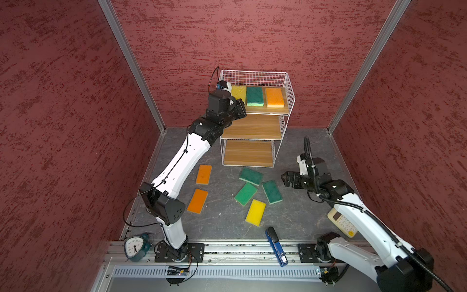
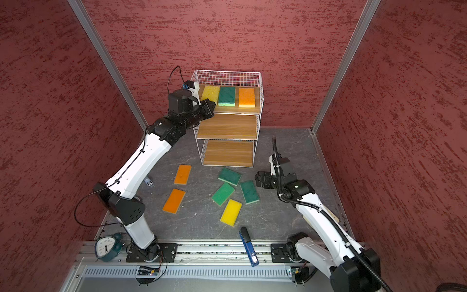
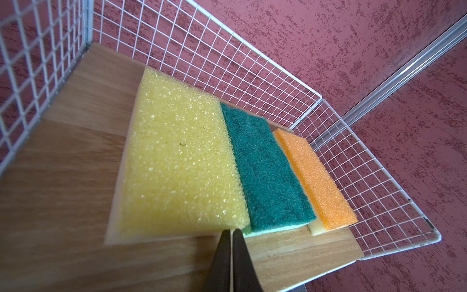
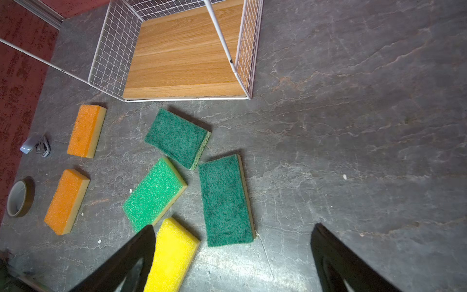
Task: Place and organize the cleaning sponges onto the shelf
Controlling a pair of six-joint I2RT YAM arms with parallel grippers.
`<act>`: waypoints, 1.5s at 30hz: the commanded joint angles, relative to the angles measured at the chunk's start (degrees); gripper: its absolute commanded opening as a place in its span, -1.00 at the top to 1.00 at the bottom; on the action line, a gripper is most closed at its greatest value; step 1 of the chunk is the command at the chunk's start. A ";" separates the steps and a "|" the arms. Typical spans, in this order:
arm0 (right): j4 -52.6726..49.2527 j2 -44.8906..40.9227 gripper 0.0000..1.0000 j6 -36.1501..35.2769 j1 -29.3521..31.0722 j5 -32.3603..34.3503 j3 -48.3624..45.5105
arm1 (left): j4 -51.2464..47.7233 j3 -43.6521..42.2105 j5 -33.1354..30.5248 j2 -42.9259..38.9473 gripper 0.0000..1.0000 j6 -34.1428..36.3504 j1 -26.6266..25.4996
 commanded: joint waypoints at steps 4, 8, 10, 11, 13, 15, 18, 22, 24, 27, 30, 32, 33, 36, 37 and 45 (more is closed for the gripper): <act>1.58 0.14 -0.93 -0.58 -0.58 0.73 0.02 | -1.06 -2.46 -2.05 -3.91 0.76 1.94 0.02; 1.75 0.32 -0.93 -0.58 -0.54 0.31 0.18 | -4.05 -0.88 -3.08 -5.44 0.64 3.91 0.01; 1.93 0.23 -0.93 -0.66 -0.58 0.12 0.22 | -6.98 2.08 -3.31 -5.11 0.57 5.47 0.12; 1.96 0.28 -0.93 -0.67 -0.55 0.03 0.24 | -8.63 4.04 -3.41 -4.69 0.55 6.16 0.09; 2.03 0.32 -0.93 -0.97 -0.57 -0.15 0.41 | -12.21 8.10 -3.55 -3.42 0.51 7.07 0.10; 2.06 0.33 -0.93 -1.36 -0.59 -0.32 0.57 | -15.24 11.94 -3.99 -2.00 0.47 7.47 0.14; 2.25 0.15 -0.92 -2.10 -0.55 -0.50 1.12 | -17.80 15.18 -4.09 -0.36 0.43 7.51 0.14; 1.30 -0.21 -0.88 -3.19 -0.50 -0.53 3.94 | -17.87 15.20 -4.42 -0.69 0.41 7.78 0.10; 0.02 -0.21 -0.80 -3.47 -0.33 -0.61 6.42 | -18.23 14.96 -4.94 -1.39 0.39 8.13 0.10; -2.51 0.26 -0.66 -3.82 1.39 1.61 11.47 | -19.07 13.47 -6.49 -3.73 0.37 9.10 0.20; -5.50 1.55 -0.61 -4.05 5.21 5.54 18.08 | -18.77 8.80 -8.78 -8.44 0.33 9.82 0.35; -6.61 2.77 -0.61 -3.80 8.19 7.93 22.72 | -18.45 4.74 -10.52 -12.45 0.30 9.77 0.77; -7.28 3.91 -0.61 -3.59 9.91 9.41 25.65 | -18.10 1.83 -11.03 -14.76 0.29 9.55 1.22; -9.45 8.42 -0.61 -3.75 15.07 12.69 34.89 | -16.68 -6.52 -10.03 -21.44 0.26 8.03 3.73; -9.66 9.98 -0.60 -3.91 16.84 13.33 38.18 | -16.59 -8.97 -9.06 -23.29 0.26 7.48 4.84; -8.94 25.51 -0.34 -6.33 21.21 7.53 64.44 | -16.40 -22.92 3.68 -32.41 0.25 3.65 16.96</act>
